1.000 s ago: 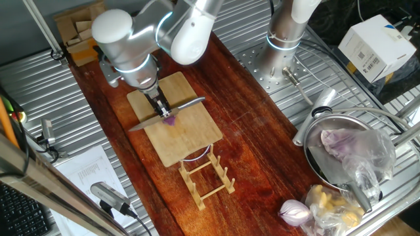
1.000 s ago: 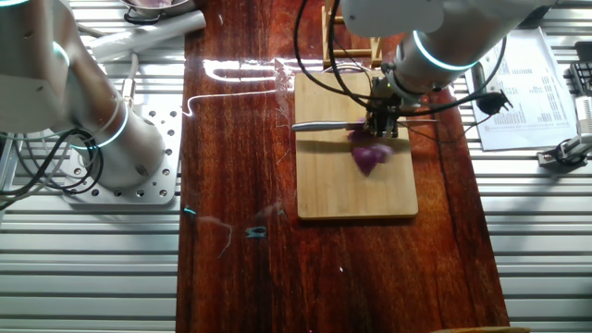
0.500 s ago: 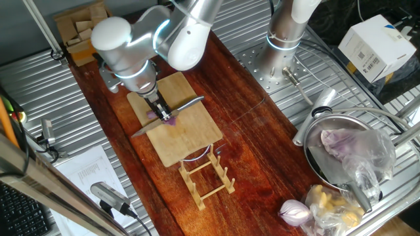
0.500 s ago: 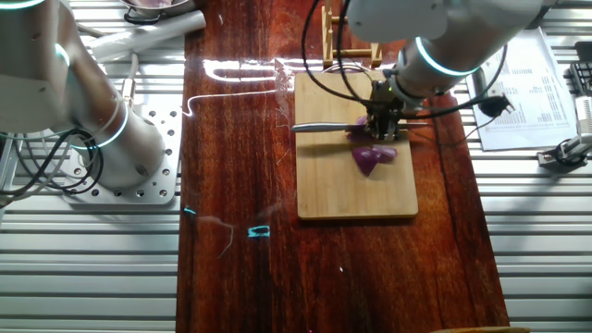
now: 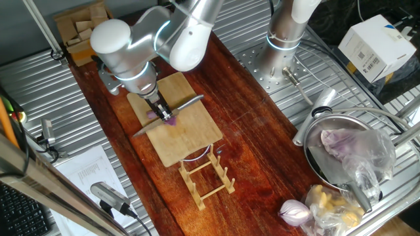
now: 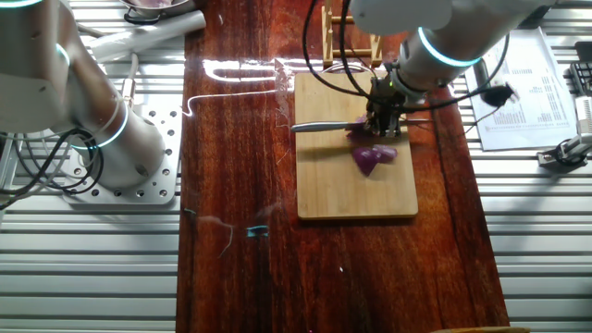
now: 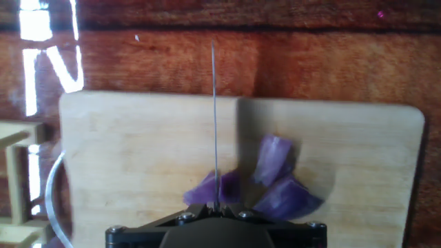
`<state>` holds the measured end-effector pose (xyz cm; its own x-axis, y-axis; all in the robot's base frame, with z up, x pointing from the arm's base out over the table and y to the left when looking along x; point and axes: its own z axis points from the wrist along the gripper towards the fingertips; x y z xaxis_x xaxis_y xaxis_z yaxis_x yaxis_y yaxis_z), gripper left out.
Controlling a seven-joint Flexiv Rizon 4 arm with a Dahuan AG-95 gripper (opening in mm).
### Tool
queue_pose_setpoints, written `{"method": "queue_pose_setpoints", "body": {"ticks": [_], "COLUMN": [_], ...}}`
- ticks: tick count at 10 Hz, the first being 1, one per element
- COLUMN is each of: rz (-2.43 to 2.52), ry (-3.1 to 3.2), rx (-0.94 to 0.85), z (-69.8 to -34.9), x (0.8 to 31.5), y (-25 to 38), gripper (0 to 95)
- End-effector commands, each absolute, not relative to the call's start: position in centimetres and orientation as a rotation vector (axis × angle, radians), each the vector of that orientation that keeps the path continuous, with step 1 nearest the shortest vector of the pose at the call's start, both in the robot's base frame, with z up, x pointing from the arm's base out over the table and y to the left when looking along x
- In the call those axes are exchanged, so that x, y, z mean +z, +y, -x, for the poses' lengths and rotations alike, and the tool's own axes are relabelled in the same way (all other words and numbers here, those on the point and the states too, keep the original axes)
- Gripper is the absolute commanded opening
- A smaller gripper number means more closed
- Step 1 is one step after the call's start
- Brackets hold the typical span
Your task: Chop the onions
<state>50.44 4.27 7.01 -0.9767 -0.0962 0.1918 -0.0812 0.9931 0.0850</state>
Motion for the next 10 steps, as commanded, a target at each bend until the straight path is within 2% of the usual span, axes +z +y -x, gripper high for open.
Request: {"method": "queue_pose_setpoints", "body": {"ticks": [1,7,9,10], "rz": [-0.13,-0.12,-0.13,-0.134], "ry": [-2.941,-2.946,-2.95,-2.959], "rx": [-0.128,-0.118,-0.121,-0.118], "z": [-50.5,-50.2,-49.9,-49.6], "x": [7.1,7.0,6.5,5.3], "y": [4.3,5.9,5.8,5.9], "gripper": [0.0,0.0,0.0,0.0]}}
